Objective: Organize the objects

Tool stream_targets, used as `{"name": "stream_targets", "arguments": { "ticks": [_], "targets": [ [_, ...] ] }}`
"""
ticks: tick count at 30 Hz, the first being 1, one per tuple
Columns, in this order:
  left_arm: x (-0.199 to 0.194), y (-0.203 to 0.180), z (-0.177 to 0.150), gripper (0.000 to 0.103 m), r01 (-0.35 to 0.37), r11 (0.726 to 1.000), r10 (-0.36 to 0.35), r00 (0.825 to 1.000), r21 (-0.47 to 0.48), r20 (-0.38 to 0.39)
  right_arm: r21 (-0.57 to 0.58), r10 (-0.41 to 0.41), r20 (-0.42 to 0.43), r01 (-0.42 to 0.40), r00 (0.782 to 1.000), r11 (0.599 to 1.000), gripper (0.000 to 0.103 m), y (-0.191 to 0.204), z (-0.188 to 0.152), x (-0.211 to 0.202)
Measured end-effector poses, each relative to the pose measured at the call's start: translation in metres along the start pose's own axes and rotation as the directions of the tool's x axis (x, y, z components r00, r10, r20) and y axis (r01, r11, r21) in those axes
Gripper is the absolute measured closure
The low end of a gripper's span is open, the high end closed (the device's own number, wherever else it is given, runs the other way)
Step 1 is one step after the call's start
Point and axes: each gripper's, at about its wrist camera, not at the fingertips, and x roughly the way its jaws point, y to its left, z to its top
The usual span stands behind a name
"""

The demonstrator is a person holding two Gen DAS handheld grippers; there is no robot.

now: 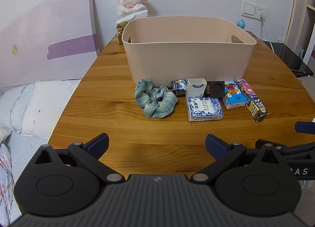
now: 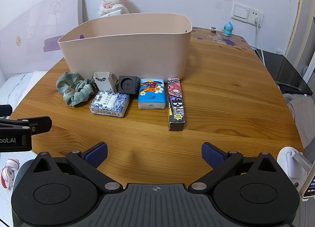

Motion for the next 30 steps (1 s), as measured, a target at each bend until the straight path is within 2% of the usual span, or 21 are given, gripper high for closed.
{"name": "stream_targets", "arguments": {
  "ticks": [30],
  "targets": [
    [0.0007, 0.0064, -0.0023, 0.000, 0.017, 1.000, -0.017, 1.000, -0.006, 0.006, -0.007, -0.023, 0.006, 0.023, 1.000, 1.000, 0.000, 0.0037, 0.0000, -0.0050]
  ]
}}
